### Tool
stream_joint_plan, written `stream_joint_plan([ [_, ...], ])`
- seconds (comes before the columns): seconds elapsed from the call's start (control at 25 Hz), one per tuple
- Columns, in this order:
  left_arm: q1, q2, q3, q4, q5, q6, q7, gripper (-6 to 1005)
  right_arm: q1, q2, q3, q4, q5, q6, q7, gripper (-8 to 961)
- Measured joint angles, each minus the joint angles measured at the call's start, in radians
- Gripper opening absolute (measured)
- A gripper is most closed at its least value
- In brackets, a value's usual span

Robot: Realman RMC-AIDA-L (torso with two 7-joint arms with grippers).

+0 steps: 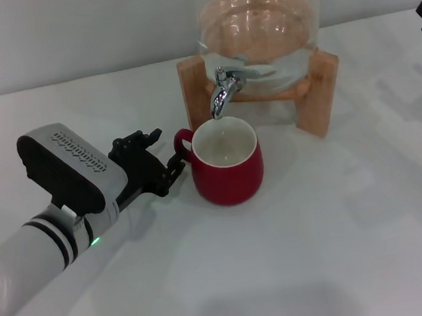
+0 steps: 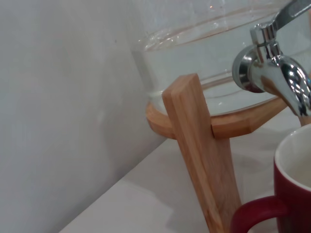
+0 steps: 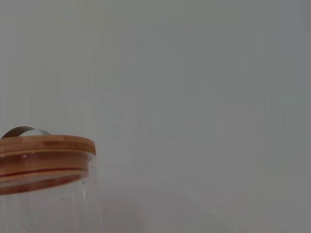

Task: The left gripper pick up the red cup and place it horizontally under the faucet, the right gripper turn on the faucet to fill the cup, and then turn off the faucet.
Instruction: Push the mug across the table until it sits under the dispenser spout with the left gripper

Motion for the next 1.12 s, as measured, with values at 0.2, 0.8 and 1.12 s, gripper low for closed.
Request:
stream_joint_plan([
  [0.2,0.005,-0.001,0.000,0.000,0.000,0.000,0.000,490,-0.004,0.000,0.000,0.000,0.000,0.000,0.000,868],
  [0.8,0.041,0.000,-0.009,0.026,-0.011,-0.001,0.030,490,-0.004,0.000,0.000,0.002,0.000,-0.003,0.000,868],
  [1.12,0.054,0.002,-0.020,0.028,-0.013,0.000,0.032,490,-0.005,0.000,-0.001,0.003,0.000,-0.006,0.000,868],
])
